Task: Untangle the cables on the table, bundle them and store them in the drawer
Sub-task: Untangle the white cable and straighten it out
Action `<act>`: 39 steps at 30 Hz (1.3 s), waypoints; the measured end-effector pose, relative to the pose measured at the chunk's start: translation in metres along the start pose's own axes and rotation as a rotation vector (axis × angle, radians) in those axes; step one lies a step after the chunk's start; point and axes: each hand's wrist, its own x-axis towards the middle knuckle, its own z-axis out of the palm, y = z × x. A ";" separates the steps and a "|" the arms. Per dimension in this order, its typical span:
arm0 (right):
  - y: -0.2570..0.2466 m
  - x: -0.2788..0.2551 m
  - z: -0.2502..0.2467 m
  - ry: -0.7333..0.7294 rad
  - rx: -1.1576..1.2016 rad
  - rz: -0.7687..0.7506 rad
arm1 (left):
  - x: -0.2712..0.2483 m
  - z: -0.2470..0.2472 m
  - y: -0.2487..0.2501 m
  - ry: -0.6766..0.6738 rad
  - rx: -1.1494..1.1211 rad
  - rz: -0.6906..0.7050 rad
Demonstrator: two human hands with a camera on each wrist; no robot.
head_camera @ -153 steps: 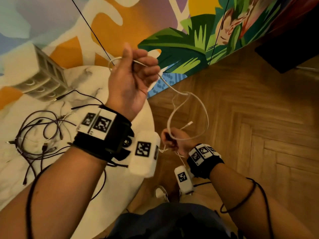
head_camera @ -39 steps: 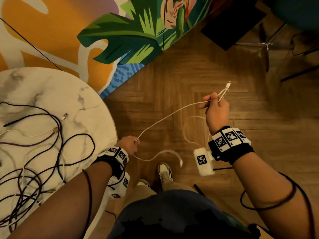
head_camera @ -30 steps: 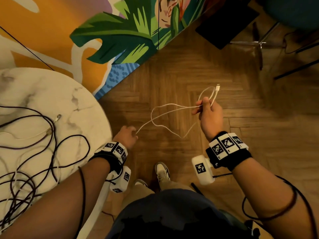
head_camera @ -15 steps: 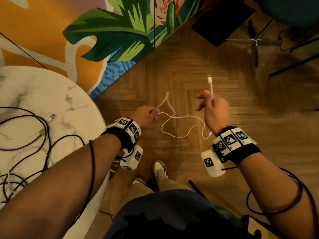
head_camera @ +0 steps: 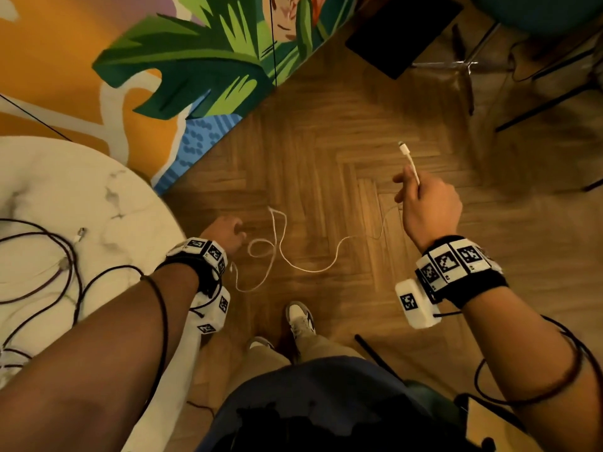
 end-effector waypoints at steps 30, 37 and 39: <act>-0.129 -0.014 0.009 -1.049 0.435 -0.446 | -0.139 -0.090 0.127 0.260 -0.281 0.636; -0.143 -0.054 0.040 -1.172 0.895 -0.339 | -0.160 -0.060 0.093 0.413 -0.410 0.499; -0.145 -0.066 0.065 -1.151 0.804 -0.385 | -0.167 -0.048 0.067 0.432 -0.489 0.414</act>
